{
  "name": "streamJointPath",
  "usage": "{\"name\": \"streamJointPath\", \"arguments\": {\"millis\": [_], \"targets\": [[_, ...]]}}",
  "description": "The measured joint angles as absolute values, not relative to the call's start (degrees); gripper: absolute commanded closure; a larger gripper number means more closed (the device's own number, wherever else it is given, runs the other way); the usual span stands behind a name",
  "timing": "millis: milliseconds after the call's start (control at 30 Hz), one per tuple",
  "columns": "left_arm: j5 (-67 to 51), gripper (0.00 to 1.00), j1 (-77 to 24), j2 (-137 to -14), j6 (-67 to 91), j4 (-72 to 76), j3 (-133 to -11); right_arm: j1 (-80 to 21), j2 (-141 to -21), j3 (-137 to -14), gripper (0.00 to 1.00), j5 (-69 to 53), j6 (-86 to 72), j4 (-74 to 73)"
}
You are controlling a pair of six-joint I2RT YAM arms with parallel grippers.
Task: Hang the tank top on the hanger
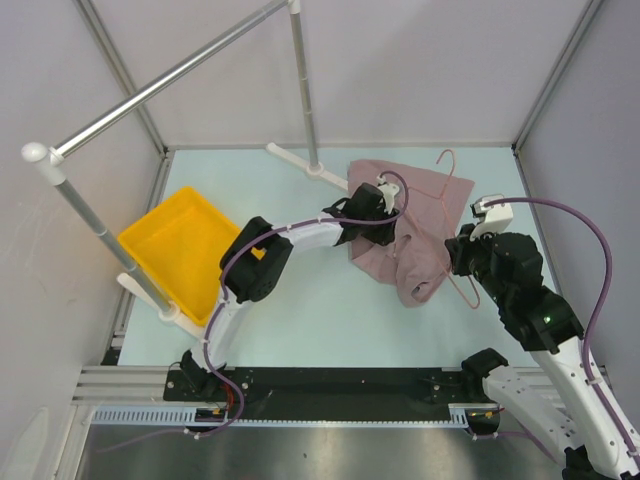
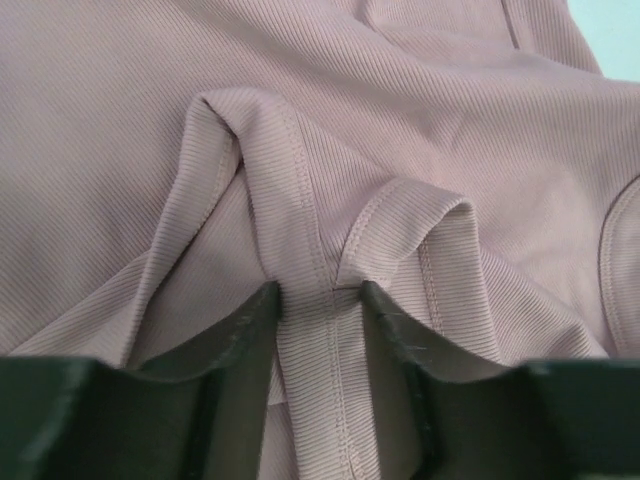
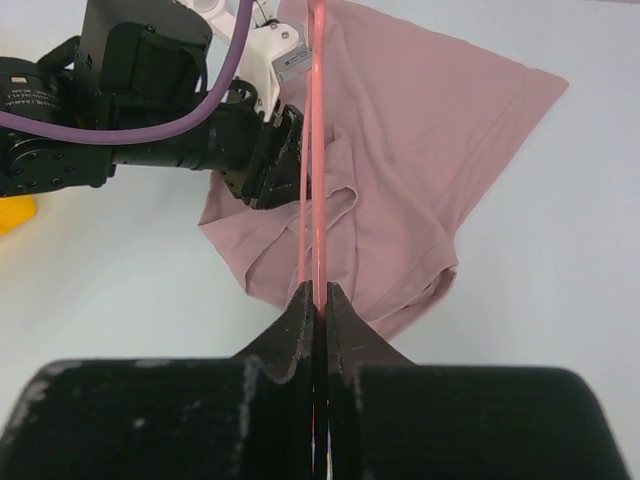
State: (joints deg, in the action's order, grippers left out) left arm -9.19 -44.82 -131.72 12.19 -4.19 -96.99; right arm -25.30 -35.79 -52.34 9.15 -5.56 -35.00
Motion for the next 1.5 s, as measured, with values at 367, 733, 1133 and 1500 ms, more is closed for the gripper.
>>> {"name": "streamJointPath", "arguments": {"millis": [367, 733, 1133, 1500], "targets": [[-10.72, 1.0, -44.71, -131.76, 14.15, -4.43, -96.82, -24.99, -35.55, -52.29, 1.0, 9.23, -5.58, -35.73], [-14.28, 1.0, -39.09, -117.97, 18.22, -0.56, -80.23, -24.47, -35.68, -52.29, 1.0, 12.27, -6.46, -35.77], [-18.61, 1.0, -31.09, -112.57, 21.19, 3.4, -73.32, -28.88, -38.09, -52.36, 1.0, 3.44, -6.42, -40.12], [-29.32, 1.0, -26.48, -109.01, 26.5, 11.94, -65.65, -35.2, -42.96, -52.58, 1.0, 2.63, -6.42, -42.26]]}}
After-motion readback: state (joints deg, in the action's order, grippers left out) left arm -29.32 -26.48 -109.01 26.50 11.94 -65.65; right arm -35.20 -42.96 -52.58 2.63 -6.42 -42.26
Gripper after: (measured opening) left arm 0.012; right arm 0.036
